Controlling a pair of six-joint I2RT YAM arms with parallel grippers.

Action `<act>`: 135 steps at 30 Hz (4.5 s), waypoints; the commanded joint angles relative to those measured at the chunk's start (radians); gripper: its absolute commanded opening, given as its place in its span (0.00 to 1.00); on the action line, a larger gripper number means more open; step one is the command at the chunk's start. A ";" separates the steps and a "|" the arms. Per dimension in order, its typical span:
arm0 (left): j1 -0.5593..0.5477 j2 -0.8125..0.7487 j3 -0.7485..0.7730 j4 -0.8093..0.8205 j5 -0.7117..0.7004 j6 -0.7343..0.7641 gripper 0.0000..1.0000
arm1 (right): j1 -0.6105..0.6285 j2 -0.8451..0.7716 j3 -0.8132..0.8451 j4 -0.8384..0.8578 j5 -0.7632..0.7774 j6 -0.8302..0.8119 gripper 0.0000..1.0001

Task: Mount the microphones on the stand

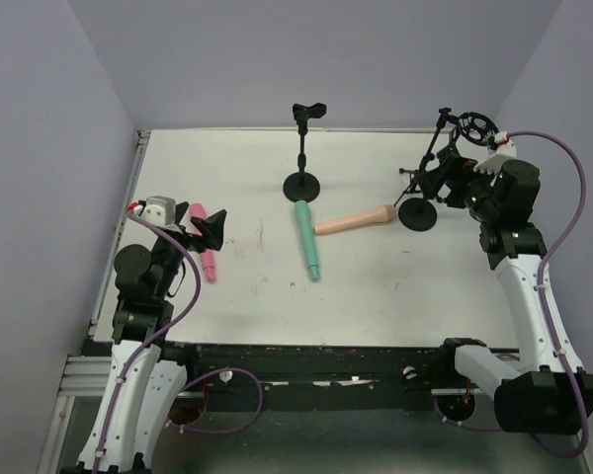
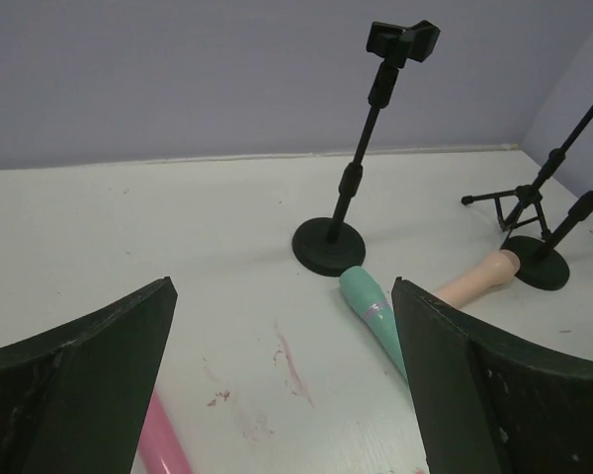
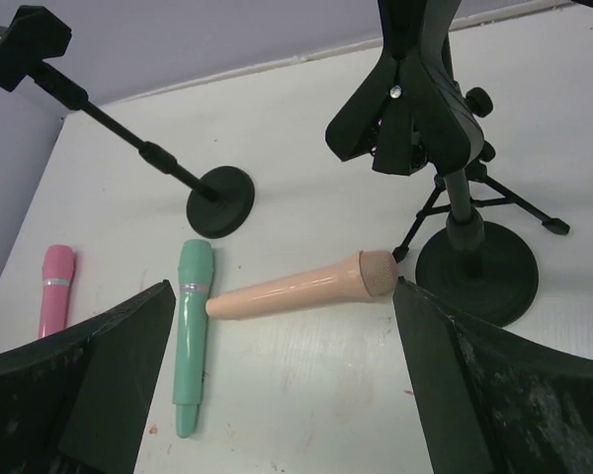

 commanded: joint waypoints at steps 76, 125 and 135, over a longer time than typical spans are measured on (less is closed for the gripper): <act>-0.272 1.518 0.907 0.655 0.098 0.290 0.76 | -0.001 0.112 -0.127 -0.176 -0.787 -0.755 1.00; -0.238 0.870 0.404 0.496 0.064 0.189 0.22 | -0.002 0.090 -0.156 -0.147 -0.799 -0.752 1.00; -0.282 0.584 0.087 0.458 0.136 0.114 0.21 | -0.002 0.078 -0.170 -0.127 -0.807 -0.739 1.00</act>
